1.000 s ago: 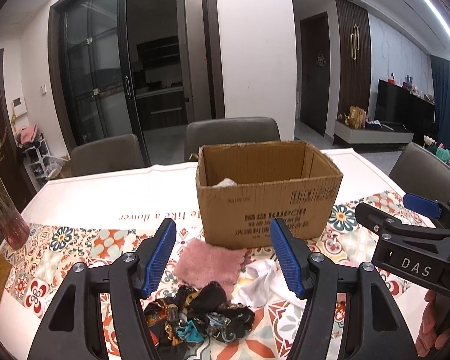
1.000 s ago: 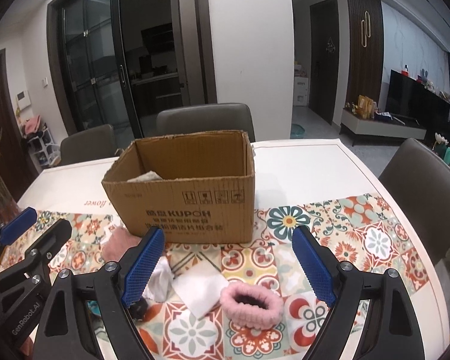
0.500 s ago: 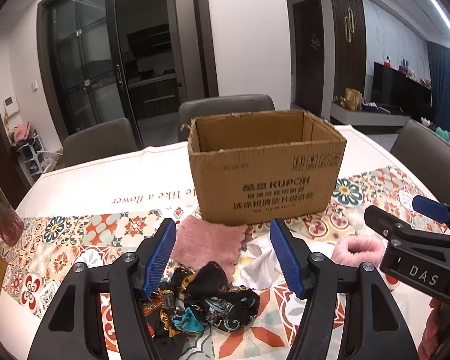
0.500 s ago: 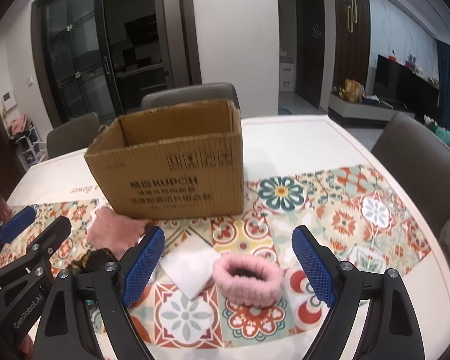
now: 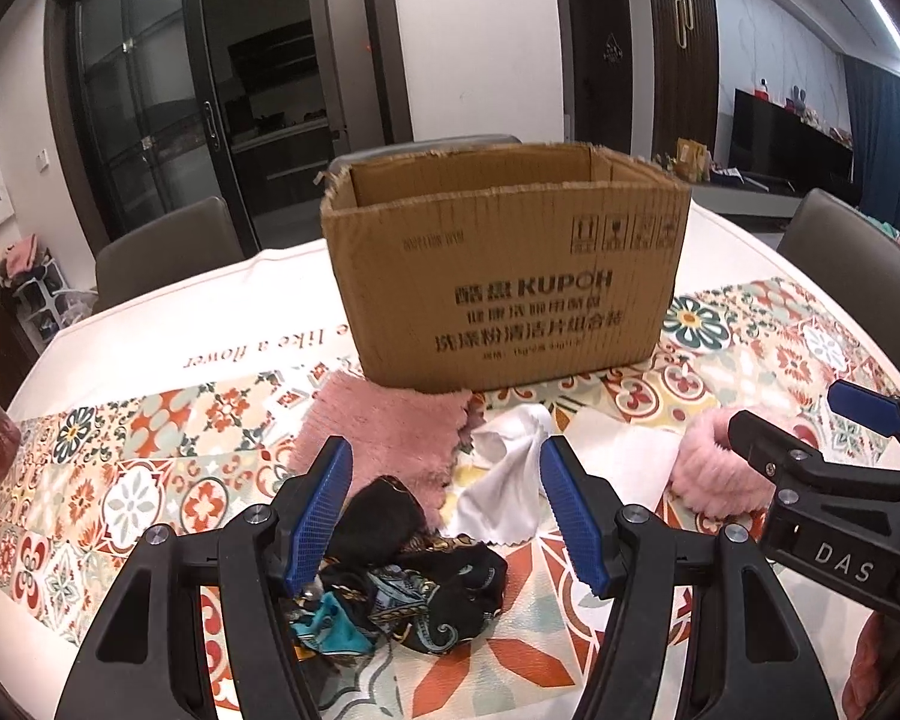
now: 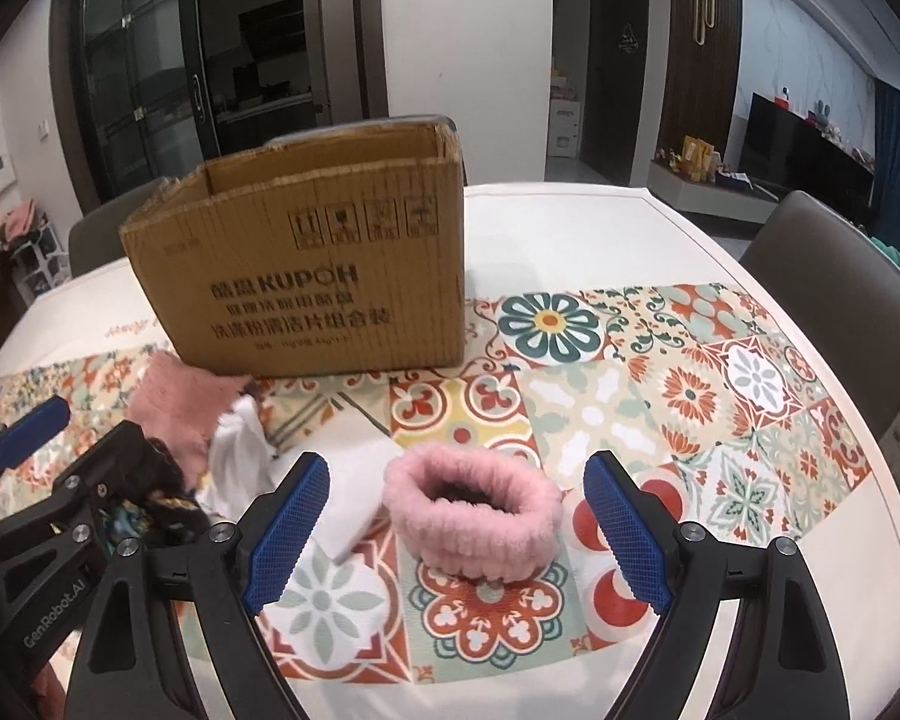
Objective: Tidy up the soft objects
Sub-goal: 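Move both tools back toward the remaining soft items on the runner, then grasp the white cloth with left tool while right tool grasps the pink headband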
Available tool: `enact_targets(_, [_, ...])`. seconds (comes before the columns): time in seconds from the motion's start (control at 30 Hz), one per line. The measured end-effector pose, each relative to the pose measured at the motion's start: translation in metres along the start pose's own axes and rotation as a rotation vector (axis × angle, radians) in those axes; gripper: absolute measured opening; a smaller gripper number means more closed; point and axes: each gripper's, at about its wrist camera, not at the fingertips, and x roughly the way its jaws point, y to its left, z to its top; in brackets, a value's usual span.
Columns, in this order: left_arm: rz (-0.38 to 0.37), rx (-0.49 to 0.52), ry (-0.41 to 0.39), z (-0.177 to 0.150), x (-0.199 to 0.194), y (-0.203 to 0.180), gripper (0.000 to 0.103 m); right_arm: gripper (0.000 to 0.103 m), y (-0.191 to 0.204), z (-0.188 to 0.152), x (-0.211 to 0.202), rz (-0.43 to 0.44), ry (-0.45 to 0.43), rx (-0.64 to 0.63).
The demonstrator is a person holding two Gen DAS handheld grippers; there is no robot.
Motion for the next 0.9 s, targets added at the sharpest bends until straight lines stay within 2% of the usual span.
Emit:
enact_targets(0.3, [-0.025,0.031,0.040,-0.009,0.028,-0.013,0.064,0.088,-0.006,-0.013,0.018,-0.025,0.028,-0.015])
enact_targets(0.9, [-0.058,0.046,0.106,-0.017,0.077,-0.028,0.063,0.088,-0.009,-0.020,0.056,0.005,0.085,-0.009])
